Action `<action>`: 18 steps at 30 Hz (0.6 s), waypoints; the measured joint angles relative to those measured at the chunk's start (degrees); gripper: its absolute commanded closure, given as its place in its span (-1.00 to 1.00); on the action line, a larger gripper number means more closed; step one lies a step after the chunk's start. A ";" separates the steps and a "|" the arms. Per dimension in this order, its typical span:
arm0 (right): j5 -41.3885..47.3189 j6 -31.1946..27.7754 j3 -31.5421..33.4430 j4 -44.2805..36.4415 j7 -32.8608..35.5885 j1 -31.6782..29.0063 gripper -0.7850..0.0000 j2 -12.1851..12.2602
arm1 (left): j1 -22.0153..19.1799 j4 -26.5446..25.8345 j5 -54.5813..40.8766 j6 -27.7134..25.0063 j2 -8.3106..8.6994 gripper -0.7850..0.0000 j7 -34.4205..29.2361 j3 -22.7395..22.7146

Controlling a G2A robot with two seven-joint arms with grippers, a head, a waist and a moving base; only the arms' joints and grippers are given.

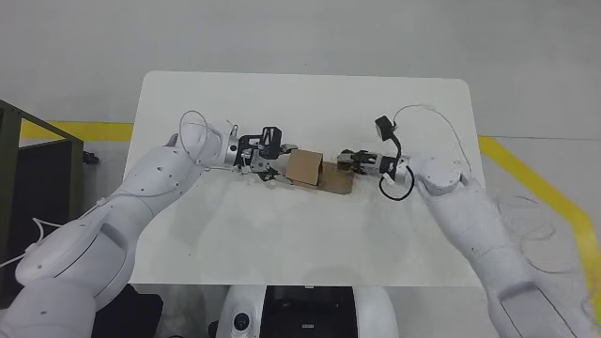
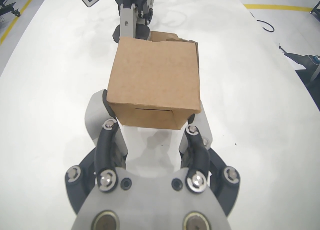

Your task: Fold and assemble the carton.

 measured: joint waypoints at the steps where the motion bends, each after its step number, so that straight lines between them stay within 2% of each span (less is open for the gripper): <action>1: -1.75 1.59 1.47 -2.62 -0.77 -1.63 1.00 0.78 | 0.01 -0.01 -0.01 0.03 0.02 -0.31 0.08 -0.04; 6: -8.67 10.47 9.25 -17.34 -2.26 -11.37 1.00 4.14 | 0.08 0.12 -0.31 -0.10 0.13 -0.33 0.56 -0.30; 9: -10.59 14.13 11.48 -22.57 -1.41 -15.08 1.00 5.04 | 0.09 0.12 -0.45 -0.17 0.19 -0.33 0.73 -0.44; 14: -11.40 16.02 10.95 -23.63 0.12 -15.86 1.00 5.23 | 0.11 0.02 -0.73 -0.40 0.29 -0.33 1.17 -0.69; 18: -10.70 15.53 7.82 -20.69 0.95 -13.35 1.00 4.50 | 0.16 -0.13 -0.99 -0.78 0.39 -0.33 1.67 -0.87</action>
